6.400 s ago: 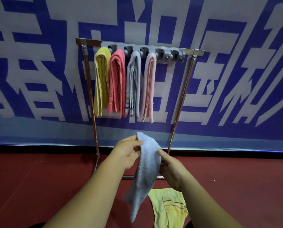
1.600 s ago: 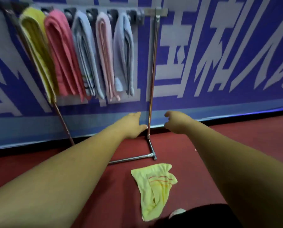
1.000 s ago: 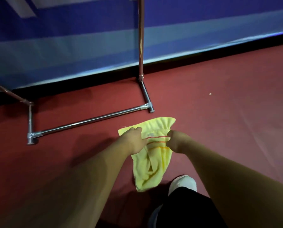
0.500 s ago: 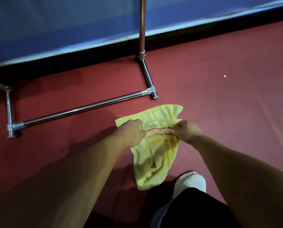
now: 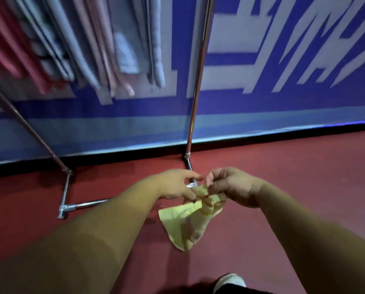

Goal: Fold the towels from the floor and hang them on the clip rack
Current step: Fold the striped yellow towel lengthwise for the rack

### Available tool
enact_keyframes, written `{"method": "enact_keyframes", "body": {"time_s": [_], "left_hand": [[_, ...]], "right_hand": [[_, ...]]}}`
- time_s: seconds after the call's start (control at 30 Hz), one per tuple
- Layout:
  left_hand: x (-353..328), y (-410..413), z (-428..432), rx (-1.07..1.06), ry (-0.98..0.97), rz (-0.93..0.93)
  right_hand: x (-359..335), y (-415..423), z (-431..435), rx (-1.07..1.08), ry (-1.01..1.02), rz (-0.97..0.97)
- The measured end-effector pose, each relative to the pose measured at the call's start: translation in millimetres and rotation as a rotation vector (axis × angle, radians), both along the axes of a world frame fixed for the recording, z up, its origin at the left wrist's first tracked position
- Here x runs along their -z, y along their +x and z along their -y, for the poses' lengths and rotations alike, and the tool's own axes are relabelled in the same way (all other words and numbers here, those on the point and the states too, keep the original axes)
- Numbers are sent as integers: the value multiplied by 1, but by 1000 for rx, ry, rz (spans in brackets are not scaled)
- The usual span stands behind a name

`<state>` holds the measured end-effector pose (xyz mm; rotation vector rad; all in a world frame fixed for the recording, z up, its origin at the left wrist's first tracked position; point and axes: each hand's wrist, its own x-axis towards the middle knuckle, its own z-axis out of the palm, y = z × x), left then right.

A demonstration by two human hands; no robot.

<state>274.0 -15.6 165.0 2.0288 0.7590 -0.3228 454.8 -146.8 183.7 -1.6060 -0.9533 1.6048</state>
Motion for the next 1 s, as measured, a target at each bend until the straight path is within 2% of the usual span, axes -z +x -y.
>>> {"method": "enact_keyframes", "body": {"time_s": [0.17, 0.33, 0.57, 0.7, 0.83, 1.0], "left_hand": [[-140, -34, 22, 9, 126, 95], [-273, -66, 67, -70, 373, 284], [-414, -106, 137, -57, 509, 474], [-458, -136, 151, -92, 425, 520], [-476, -165, 151, -69, 252, 446], [-487, -196, 152, -134, 100, 559]], "right_hand": [[-142, -28, 35, -22, 163, 198], [-265, -60, 80, 73, 231, 532], [-393, -124, 129, 103, 443, 894], [-437, -143, 145, 198, 585, 937], [-462, -152, 149, 285, 673, 873], [-475, -164, 142, 287, 717, 845]]}}
